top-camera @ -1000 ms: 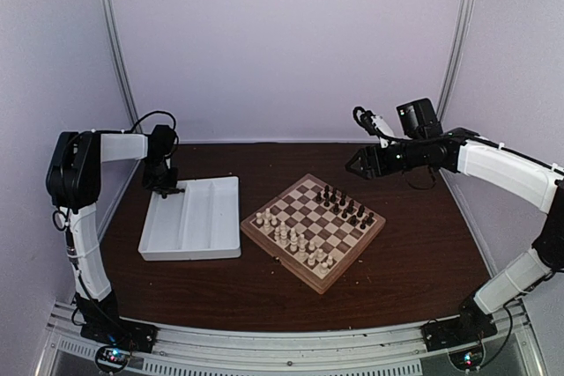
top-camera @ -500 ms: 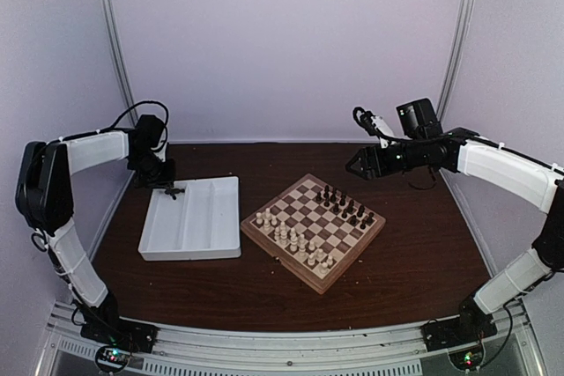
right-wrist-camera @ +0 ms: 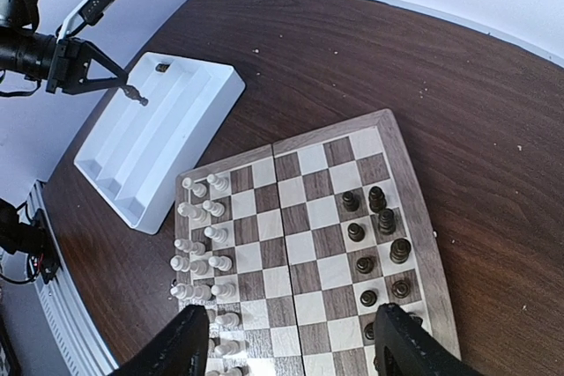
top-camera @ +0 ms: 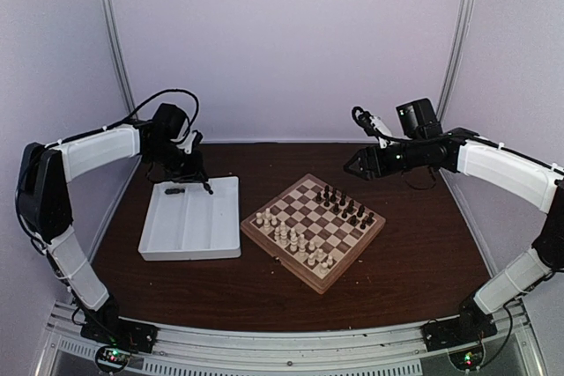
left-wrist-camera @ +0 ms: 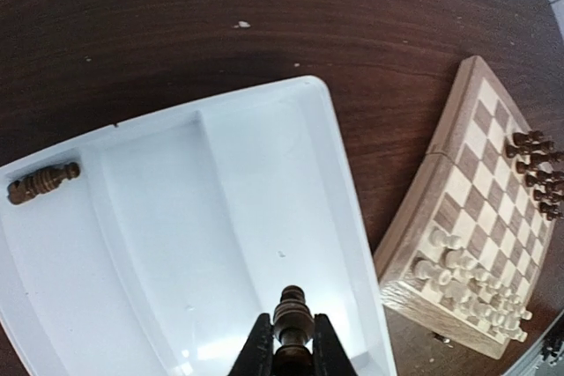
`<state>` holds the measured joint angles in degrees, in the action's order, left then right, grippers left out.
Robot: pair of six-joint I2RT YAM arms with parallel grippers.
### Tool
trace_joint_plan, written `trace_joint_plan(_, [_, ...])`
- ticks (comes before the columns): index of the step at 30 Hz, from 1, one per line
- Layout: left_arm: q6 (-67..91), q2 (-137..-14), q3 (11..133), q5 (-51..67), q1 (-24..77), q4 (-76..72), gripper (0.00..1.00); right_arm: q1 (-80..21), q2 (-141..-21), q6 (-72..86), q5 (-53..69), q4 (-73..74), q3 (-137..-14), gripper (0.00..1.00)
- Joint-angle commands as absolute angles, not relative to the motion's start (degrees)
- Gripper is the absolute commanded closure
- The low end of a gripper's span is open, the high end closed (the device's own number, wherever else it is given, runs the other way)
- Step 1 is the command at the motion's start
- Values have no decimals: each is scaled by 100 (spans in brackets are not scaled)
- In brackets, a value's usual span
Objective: Set up the chess pieces on the board
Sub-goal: Pick up the chess piece from the storage box.
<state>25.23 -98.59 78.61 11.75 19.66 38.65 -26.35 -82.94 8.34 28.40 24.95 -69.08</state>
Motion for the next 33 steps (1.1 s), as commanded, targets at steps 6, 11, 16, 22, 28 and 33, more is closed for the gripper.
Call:
trace_joint_plan(6, [3249,-9577,8040,3159,2200,3216,92,-3199,-8082,1510,3681,572,-6226,36])
trace_joint_plan(11, [4032,-9216,7752,3863,2311,2308,92,-3761,-8058,1858,3532,-516,-6035,36])
trace_joint_plan(16, [5064,-8834,7247,4209,2467,1099,91,-4313,-8218,1647,3320,-1202,-6092,35])
trace_joint_plan(22, [5991,-8620,7031,4665,2783,136,91,-4582,-8402,1345,3192,-1851,-6137,35])
trace_joint_plan(28, [6211,-8235,7071,4803,3057,38,90,-4687,-8367,1075,3283,-2104,-6170,38])
trace_joint_plan(33, [6254,-7893,6990,4766,3080,48,88,-4728,-8293,840,3168,-1961,-6197,40])
